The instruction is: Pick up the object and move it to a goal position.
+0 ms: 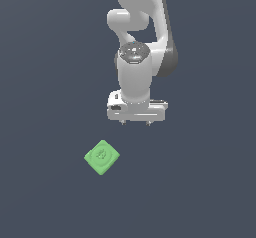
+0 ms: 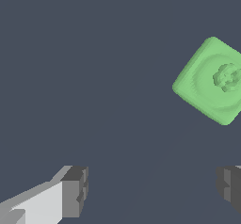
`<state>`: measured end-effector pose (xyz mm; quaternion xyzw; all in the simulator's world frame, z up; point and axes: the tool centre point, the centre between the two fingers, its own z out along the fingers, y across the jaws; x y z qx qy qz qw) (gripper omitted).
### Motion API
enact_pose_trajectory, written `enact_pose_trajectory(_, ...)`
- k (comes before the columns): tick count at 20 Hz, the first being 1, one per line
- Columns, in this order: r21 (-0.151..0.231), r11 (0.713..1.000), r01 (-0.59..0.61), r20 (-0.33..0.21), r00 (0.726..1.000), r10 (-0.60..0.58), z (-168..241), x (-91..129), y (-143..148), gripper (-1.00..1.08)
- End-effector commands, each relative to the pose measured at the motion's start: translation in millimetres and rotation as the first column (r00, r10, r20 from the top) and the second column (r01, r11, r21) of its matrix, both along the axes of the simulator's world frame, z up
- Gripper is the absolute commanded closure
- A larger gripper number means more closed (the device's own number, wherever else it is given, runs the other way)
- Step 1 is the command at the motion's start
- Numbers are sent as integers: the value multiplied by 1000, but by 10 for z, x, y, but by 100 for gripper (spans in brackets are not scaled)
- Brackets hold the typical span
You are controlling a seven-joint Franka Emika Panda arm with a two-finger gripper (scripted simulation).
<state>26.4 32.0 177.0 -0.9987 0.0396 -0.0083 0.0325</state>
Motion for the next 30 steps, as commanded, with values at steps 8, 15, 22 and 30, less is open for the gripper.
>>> enact_pose_trajectory(8,-13,963,268,-20,963,-268,-372,404,-601,-92)
enact_pose_trajectory(15,-40,885,464,-25,885,-465,-710,644,-1109,-92)
enact_pose_trajectory(22,-59,825,563,-21,825,-565,-913,745,-1399,-92)
enact_pose_trajectory(30,-64,809,584,-20,810,-586,-969,761,-1468,-92)
